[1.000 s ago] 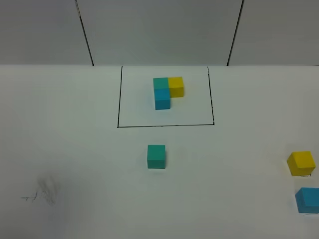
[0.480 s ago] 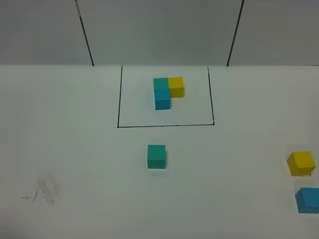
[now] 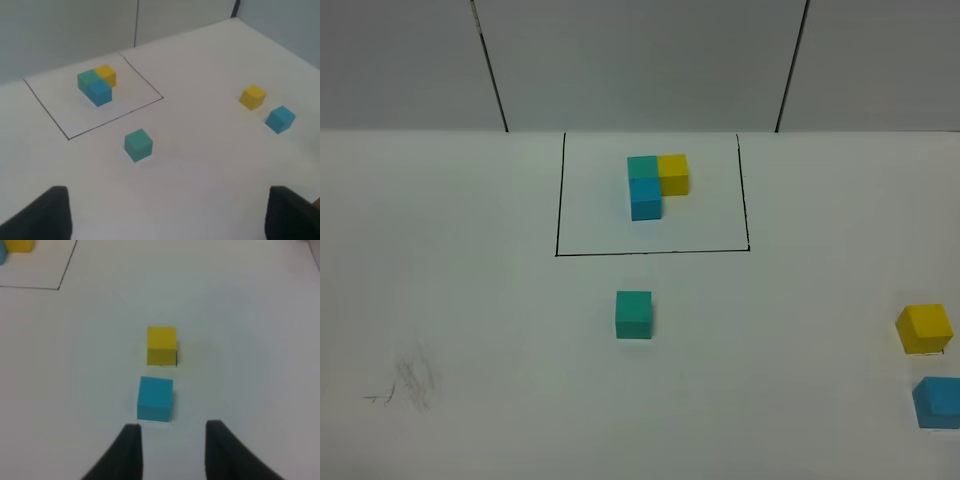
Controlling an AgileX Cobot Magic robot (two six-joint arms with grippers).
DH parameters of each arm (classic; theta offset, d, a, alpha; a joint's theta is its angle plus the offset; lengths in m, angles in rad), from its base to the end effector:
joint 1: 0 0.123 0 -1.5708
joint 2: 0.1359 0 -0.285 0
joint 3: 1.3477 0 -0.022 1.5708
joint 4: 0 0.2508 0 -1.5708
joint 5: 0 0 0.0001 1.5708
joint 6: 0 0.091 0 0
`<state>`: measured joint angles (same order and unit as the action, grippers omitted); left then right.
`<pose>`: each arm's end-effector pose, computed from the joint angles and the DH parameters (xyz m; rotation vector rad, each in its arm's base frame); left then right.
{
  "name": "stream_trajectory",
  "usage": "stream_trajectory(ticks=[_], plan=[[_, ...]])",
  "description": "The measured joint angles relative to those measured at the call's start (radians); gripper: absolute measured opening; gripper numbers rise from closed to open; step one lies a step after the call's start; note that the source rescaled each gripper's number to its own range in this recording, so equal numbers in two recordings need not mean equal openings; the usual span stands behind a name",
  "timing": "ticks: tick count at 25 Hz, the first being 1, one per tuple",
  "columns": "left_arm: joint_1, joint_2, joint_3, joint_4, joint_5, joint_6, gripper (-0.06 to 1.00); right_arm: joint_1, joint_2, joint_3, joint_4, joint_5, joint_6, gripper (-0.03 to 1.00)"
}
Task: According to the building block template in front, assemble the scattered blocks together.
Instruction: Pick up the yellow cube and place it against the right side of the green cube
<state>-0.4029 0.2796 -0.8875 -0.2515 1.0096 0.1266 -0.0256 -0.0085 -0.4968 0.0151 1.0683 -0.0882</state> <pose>-0.0050 -0.0187 0.3892 0.5141 1.8208 -0.4814 -0.0061 0.0014 0.2758 -0.0649 2.0459 -0.0529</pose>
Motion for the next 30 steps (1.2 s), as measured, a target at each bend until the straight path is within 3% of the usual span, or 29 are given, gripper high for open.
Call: stream_trajectory(ticks=[5, 14, 21, 24, 30], plan=[[0.154, -0.130, 0.041, -0.043, 0.016, 0.082, 0.67, 0.000, 0.000, 0.000, 0.000, 0.000, 0.000, 0.00], [0.401, -0.286, 0.196, 0.052, 0.060, 0.050, 0.66, 0.000, 0.000, 0.000, 0.000, 0.000, 0.000, 0.00], [0.434, -0.287, 0.365, 0.137, 0.063, -0.013, 0.66, 0.000, 0.000, 0.000, 0.000, 0.000, 0.000, 0.00], [0.434, -0.287, 0.379, 0.189, 0.065, -0.070, 0.66, 0.000, 0.000, 0.000, 0.000, 0.000, 0.000, 0.00], [0.434, -0.287, 0.379, 0.200, 0.059, -0.127, 0.66, 0.000, 0.000, 0.000, 0.000, 0.000, 0.000, 0.00]])
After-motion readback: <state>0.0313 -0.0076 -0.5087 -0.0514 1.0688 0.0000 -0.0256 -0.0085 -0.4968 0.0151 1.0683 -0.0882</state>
